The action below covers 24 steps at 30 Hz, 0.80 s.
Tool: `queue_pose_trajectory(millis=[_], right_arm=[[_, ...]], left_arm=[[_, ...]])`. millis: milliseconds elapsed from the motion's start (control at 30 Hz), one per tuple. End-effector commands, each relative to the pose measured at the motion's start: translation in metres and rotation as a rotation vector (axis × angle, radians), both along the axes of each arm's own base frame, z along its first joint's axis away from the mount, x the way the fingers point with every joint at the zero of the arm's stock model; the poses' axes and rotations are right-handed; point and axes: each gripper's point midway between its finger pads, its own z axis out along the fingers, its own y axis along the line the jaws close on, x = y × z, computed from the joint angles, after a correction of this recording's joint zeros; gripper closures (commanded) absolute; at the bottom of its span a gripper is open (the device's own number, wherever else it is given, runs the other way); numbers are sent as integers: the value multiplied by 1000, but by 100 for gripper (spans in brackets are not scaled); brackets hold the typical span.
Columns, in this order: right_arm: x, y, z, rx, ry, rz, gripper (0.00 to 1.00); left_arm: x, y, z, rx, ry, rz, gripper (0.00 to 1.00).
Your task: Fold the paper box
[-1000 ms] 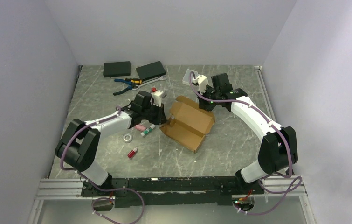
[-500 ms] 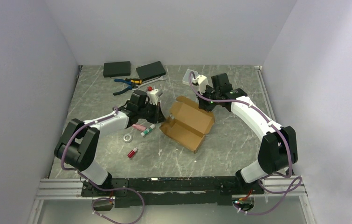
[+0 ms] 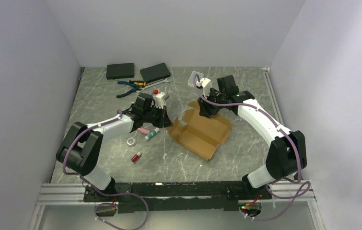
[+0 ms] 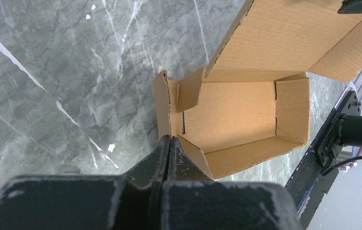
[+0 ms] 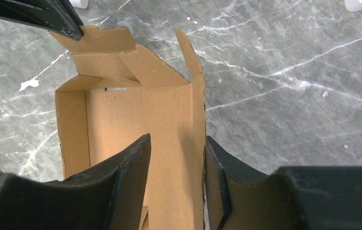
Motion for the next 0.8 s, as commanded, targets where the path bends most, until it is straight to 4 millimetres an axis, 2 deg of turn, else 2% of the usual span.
queue_pose_trajectory(millis=[0, 167, 267, 333, 433, 500, 600, 667, 767], right_arm=[[4, 5, 51, 43, -141, 49, 50], [-6, 11, 80, 48, -259, 202, 35], [-30, 23, 89, 77, -353, 428, 24], [-54, 32, 85, 101, -407, 603, 18], [-83, 47, 64, 128, -408, 804, 19], [-88, 53, 45, 113, -382, 838, 23], [-79, 54, 11, 41, -360, 816, 31], [-74, 54, -4, 13, -355, 796, 37], [-57, 57, -10, -14, -403, 744, 43]], left_arm=[[2, -7, 17, -18, -44, -11, 100], [3, -6, 18, -5, -53, -6, 100], [3, -7, 19, -6, -56, -5, 100], [2, -7, 20, -9, -63, -6, 100], [2, -10, 23, -18, -83, -10, 100], [2, -12, 25, -23, -93, -14, 100], [0, -16, 28, -28, -106, -25, 100], [-1, -18, 30, -27, -113, -34, 100], [-3, -21, 29, -22, -118, -49, 100]])
